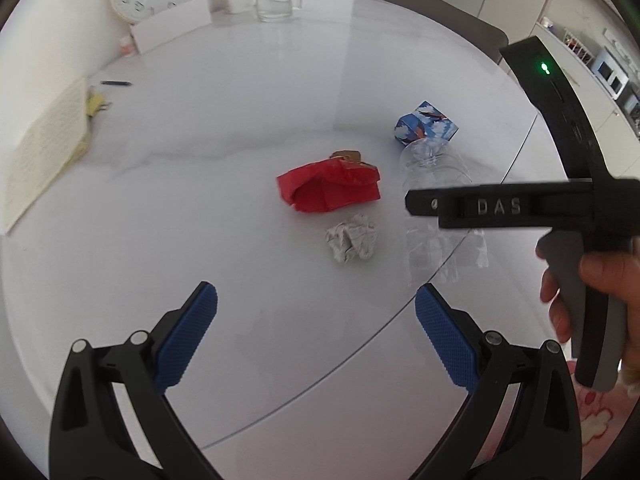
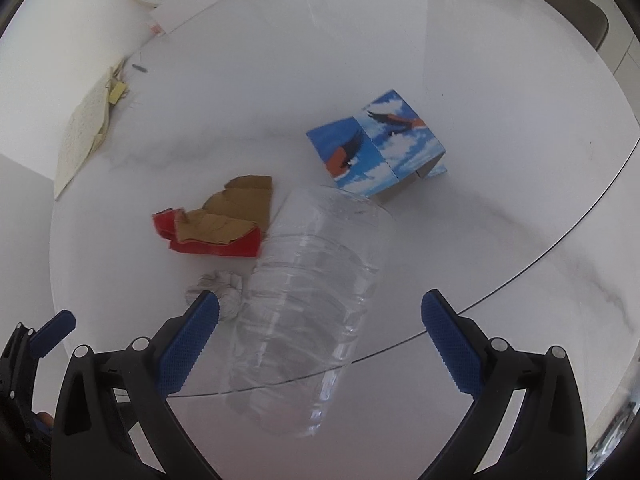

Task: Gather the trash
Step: 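Move both open tools back over the table toward the plastic bottle, then grasp the clear plastic bottle with the right tool while left grasps the white paper, then drop the plastic bottle and white paper into the wastebasket with both tools, then move both open tools back over the table toward the remaining trash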

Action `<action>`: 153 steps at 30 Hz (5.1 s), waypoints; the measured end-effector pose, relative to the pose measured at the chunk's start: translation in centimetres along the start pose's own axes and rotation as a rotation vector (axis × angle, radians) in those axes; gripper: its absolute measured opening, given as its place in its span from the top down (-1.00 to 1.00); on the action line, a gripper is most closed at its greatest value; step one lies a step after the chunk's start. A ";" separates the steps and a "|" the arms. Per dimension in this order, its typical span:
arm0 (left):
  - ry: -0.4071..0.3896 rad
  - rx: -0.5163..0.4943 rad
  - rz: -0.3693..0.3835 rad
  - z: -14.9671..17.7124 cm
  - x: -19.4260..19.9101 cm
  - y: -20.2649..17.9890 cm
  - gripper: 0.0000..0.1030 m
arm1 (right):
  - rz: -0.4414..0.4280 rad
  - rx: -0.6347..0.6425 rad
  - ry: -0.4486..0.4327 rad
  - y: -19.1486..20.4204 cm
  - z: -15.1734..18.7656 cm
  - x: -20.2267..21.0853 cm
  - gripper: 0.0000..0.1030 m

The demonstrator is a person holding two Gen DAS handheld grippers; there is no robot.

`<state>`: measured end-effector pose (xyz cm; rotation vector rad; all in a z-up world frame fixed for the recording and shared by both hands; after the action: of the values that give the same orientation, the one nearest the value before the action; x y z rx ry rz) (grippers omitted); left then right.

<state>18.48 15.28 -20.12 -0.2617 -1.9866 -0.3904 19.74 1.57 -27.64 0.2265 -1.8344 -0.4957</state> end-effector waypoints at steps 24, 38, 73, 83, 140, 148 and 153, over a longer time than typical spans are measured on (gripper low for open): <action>0.110 -0.004 0.086 -3.6 -7.8 -3.2 0.35 | -0.030 -0.100 0.017 -5.1 4.4 3.3 -0.25; 0.033 -0.051 0.094 -2.2 -0.5 -5.1 0.40 | -0.031 -0.135 -0.120 -7.0 9.3 10.7 -0.25; -0.003 -0.416 0.295 9.1 10.9 -43.4 -0.66 | 0.072 -0.256 -0.302 -28.6 29.8 29.7 -0.26; -0.051 -0.245 0.177 7.1 12.4 -37.2 -0.76 | 0.021 -0.160 -0.225 -28.1 28.8 26.5 -0.30; -0.054 0.068 0.001 0.5 4.2 -2.5 -0.76 | 0.094 0.088 -0.094 -4.4 8.2 10.5 -0.95; -0.107 -0.165 0.003 -3.0 1.2 -2.6 -0.76 | 0.068 0.146 -0.030 -3.3 3.3 7.7 -0.95; -0.105 -0.329 0.026 -5.4 -1.6 -3.3 -0.76 | 0.052 0.169 -0.009 -3.4 0.1 6.1 -0.95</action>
<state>22.50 10.11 -19.88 -0.5241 -2.0129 -0.7004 17.42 -3.84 -23.92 0.2904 -1.8879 -0.3055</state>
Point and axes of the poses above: each gripper's, at about its wrist camera, not at the fingertips, and x roughly against the way its jaws point, y to its left, z to its underside, the point moved 3 cm from there along -x, roughly the way its jaws point, and after that the axes turned 14 degrees about -z, right-handed, at the moved point
